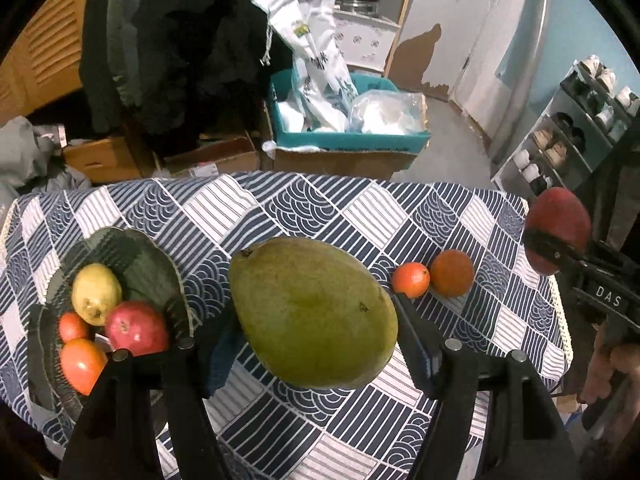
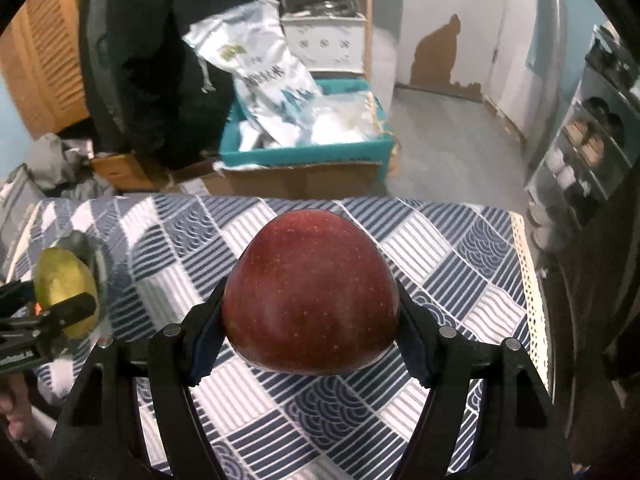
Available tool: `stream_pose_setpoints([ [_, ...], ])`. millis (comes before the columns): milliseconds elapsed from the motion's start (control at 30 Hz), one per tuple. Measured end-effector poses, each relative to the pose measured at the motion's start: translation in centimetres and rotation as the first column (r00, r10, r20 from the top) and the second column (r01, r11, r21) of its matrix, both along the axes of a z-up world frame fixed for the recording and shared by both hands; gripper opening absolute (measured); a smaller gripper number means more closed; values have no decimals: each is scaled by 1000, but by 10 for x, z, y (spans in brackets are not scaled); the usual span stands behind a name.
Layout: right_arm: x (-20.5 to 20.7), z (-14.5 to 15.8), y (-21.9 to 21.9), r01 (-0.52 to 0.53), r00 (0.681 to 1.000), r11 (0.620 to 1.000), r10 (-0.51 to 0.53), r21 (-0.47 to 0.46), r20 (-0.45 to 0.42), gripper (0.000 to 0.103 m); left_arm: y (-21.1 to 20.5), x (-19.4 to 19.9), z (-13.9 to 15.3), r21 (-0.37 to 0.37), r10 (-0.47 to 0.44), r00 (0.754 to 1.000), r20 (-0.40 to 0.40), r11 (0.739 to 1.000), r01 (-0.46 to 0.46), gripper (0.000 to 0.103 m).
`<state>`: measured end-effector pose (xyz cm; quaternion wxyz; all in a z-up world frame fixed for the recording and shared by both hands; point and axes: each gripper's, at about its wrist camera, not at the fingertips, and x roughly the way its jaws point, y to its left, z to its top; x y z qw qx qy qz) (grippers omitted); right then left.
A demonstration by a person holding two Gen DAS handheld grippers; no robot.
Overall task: Organize fruits
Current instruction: 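Lift and carry the red apple with the right tool while the left tool carries the mango toward the bowl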
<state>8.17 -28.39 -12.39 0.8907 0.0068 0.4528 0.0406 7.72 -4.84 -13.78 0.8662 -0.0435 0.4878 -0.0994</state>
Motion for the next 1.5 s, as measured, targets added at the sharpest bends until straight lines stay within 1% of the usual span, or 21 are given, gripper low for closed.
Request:
stream_pose_setpoints([
  [233,-10,24,24,-50,997,999,50,11,55,74,12,-14,23,-8,5,998,58,1000,-4,73],
  [533,-22,42,49,-114,988,993,109,40,107,74,25,-31,50,-11,13,992,123,1000,-12,73],
  [767,-30,54,71,-166,978,985,158,52,136,74,39,-41,62,-21,24,989,146,1000,-22,73],
  [1067,-31,62,103,-239,961,969,228,58,155,74,59,-48,66,-8,55,985,161,998,-54,73],
  [1500,-18,57,150,-326,938,943,314,70,144,74,94,-49,56,-8,129,982,136,992,-129,73],
])
